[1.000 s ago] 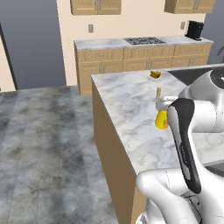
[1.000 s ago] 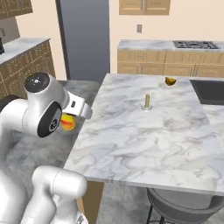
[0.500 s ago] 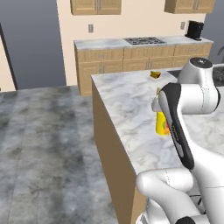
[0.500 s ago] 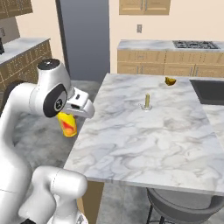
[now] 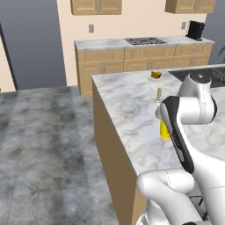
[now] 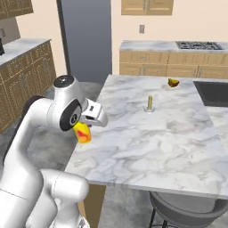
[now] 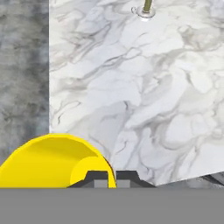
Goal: Open the cabinet directly in front. Then move the liquor and the cup to the dining counter with the candle on it.
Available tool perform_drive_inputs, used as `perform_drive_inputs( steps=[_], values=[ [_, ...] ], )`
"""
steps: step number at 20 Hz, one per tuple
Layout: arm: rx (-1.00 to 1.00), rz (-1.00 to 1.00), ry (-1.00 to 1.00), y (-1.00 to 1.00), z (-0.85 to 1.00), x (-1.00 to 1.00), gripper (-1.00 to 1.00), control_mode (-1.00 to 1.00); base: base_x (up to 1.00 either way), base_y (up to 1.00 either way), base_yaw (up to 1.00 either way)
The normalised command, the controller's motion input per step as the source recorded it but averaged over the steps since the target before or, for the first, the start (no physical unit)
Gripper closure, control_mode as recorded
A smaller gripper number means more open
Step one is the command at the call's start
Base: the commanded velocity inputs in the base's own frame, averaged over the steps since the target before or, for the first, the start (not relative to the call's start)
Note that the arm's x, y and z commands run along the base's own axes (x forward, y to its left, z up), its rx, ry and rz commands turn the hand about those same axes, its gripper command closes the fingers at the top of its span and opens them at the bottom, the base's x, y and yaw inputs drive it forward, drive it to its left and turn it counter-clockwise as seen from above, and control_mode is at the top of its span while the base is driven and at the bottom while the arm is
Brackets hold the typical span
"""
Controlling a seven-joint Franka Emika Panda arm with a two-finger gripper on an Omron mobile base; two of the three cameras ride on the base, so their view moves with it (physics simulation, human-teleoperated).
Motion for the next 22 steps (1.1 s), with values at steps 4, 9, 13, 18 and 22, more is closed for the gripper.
perform_drive_inputs(
  steps=[4, 9, 13, 18, 22],
  values=[
    [0.00, 0.00, -0.07, -0.52, -0.17, 0.90, 1.00, -1.00, 0.00, 0.00, 0.00],
    [0.00, 0.00, -0.01, -0.42, -0.12, 0.99, 1.00, -1.00, 0.00, 0.00, 0.00],
    [0.00, 0.00, 0.00, -0.18, -0.14, 0.57, 1.00, -1.00, 0.00, 0.00, 0.00],
    [0.00, 0.00, 0.00, -0.06, -0.12, 0.28, 1.00, -1.00, 0.00, 0.00, 0.00],
    [0.00, 0.00, 0.00, -0.03, -0.16, 0.13, 1.00, -1.00, 0.00, 0.00, 0.00]
  ],
)
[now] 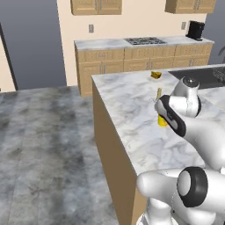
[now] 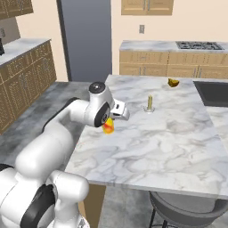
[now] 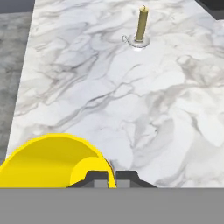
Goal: Open the cabinet directly in front. Then move the liquor and the cup to the dining counter with the candle on it.
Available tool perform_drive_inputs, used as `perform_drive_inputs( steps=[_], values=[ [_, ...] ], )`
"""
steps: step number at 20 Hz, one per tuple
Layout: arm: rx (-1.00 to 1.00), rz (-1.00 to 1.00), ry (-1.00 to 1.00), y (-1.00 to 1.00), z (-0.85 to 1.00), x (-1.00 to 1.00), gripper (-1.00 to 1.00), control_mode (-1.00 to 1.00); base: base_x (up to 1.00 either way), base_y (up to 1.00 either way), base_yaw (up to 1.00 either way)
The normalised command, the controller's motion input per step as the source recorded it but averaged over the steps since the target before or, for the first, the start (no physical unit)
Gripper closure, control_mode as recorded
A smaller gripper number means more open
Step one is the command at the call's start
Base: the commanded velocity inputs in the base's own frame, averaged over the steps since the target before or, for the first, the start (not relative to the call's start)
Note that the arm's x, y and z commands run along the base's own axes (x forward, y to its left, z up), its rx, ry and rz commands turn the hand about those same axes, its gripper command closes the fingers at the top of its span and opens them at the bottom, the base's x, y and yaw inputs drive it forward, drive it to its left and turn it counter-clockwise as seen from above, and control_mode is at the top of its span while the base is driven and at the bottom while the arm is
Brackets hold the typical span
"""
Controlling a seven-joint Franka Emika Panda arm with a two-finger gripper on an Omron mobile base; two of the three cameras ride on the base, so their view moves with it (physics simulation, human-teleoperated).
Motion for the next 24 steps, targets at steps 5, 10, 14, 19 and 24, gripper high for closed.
perform_drive_inputs(
  steps=[5, 10, 14, 19, 24],
  values=[
    [0.00, 0.00, 0.00, 0.00, -0.33, 0.10, 1.00, -1.00, 0.00, 0.00, 0.00],
    [0.00, 0.00, -0.02, -0.01, -0.41, 0.05, 1.00, -1.00, 0.00, 0.00, 0.00],
    [0.00, 0.00, -0.06, -0.05, -0.28, 0.11, 1.00, -1.00, 0.00, 0.00, 0.00],
    [0.00, 0.00, -0.05, -0.05, -0.25, 0.13, 1.00, -1.00, 0.00, 0.00, 0.00],
    [0.00, 0.00, -0.01, -0.02, -0.33, 0.06, 1.00, -1.00, 0.00, 0.00, 0.00]
  ],
)
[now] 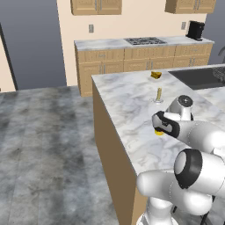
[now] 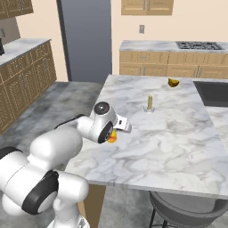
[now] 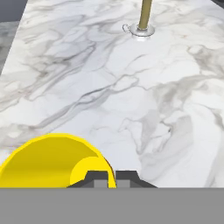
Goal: Open the cabinet directly in front. Then move the liquor and the cup to the dining counter with the candle on it.
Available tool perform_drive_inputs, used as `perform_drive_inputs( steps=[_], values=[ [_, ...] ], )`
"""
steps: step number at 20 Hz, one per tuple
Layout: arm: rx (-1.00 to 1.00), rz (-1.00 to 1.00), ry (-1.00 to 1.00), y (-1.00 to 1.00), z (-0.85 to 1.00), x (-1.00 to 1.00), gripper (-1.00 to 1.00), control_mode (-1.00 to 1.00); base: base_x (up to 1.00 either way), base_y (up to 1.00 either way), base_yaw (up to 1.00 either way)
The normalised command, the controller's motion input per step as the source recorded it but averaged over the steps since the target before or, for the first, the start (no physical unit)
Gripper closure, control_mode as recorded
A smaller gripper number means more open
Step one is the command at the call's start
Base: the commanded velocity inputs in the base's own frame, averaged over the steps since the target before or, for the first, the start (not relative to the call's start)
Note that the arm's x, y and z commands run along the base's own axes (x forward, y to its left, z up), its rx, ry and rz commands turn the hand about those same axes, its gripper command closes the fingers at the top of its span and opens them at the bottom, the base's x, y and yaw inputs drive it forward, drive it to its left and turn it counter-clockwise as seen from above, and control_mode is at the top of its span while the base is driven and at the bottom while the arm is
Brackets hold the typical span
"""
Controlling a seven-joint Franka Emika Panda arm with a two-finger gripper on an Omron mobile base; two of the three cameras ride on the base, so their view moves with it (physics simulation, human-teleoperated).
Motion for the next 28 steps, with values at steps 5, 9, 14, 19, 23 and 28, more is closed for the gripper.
perform_drive_inputs(
  steps=[5, 9, 14, 19, 23, 28],
  values=[
    [0.00, 0.01, 0.00, -0.01, -0.15, 0.01, 1.00, -1.00, 0.00, 0.00, 0.00],
    [0.05, 0.01, 0.00, -0.07, -0.03, 0.00, 1.00, -1.00, 0.00, 0.00, 0.00],
    [0.12, 0.00, 0.00, -0.06, -0.03, 0.00, 1.00, -1.00, 0.00, 0.00, 0.00],
    [0.01, 0.00, 0.01, 0.00, 0.00, 0.00, 1.00, -1.00, 0.00, 0.00, 0.00],
    [0.00, 0.00, 0.09, 0.00, -0.14, 0.03, 1.00, -1.00, 0.00, 0.00, 0.00],
    [-0.01, 0.00, 0.06, 0.00, -0.15, 0.04, 1.00, -1.00, 0.00, 0.00, 0.00]
  ],
)
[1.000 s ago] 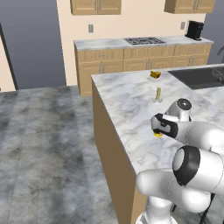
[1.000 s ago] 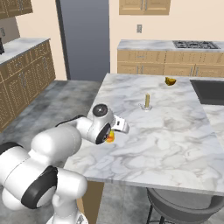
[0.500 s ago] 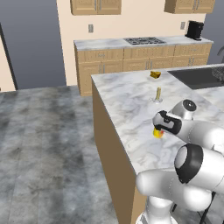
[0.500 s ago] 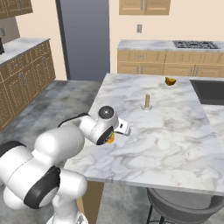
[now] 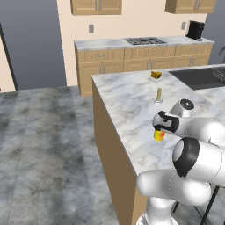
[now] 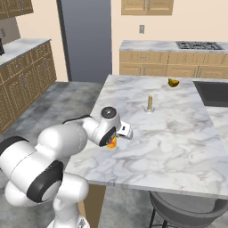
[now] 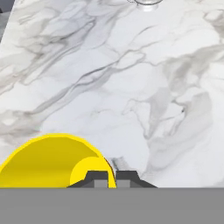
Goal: Open the cabinet directly in front. Then move the liquor and the cup to the dining counter with the candle on it.
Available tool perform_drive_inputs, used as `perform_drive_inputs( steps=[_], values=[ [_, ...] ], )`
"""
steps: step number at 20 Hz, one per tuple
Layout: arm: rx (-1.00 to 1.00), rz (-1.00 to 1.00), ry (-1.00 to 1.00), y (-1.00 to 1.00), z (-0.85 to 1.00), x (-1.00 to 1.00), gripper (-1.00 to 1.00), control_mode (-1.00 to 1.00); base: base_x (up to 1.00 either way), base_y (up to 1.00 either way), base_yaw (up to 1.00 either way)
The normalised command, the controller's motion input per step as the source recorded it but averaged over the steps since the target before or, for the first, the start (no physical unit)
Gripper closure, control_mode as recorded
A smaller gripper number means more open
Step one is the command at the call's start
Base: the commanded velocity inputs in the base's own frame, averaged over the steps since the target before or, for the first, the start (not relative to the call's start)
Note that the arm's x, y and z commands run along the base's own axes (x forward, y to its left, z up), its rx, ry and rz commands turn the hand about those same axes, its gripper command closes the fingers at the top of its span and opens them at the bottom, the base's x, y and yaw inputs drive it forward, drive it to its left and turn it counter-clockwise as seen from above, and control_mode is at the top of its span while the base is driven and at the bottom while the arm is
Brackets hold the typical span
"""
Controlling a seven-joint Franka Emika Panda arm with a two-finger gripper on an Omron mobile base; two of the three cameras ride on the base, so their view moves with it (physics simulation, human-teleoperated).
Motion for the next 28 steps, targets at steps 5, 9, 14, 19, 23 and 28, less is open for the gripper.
perform_drive_inputs(
  steps=[5, 9, 14, 19, 23, 28],
  values=[
    [-0.01, 0.00, 0.00, 0.00, -0.19, 0.03, 1.00, -1.00, 0.00, 0.00, 0.00],
    [-0.02, 0.00, 0.00, 0.00, -0.30, 0.01, 1.00, -1.00, 0.00, 0.00, 0.00],
    [-0.03, 0.00, 0.01, 0.00, -0.31, 0.04, 1.00, -1.00, 0.00, 0.00, 0.00],
    [-0.04, 0.00, 0.00, 0.00, -0.25, 0.02, 1.00, -1.00, 0.00, 0.00, 0.00],
    [-0.01, 0.00, 0.00, 0.00, -0.04, 0.00, -1.00, -1.00, 0.00, 0.00, 0.00],
    [0.00, -0.02, -0.04, 0.00, 0.21, 0.00, -1.00, -1.00, 0.00, 0.00, 0.00]
  ],
)
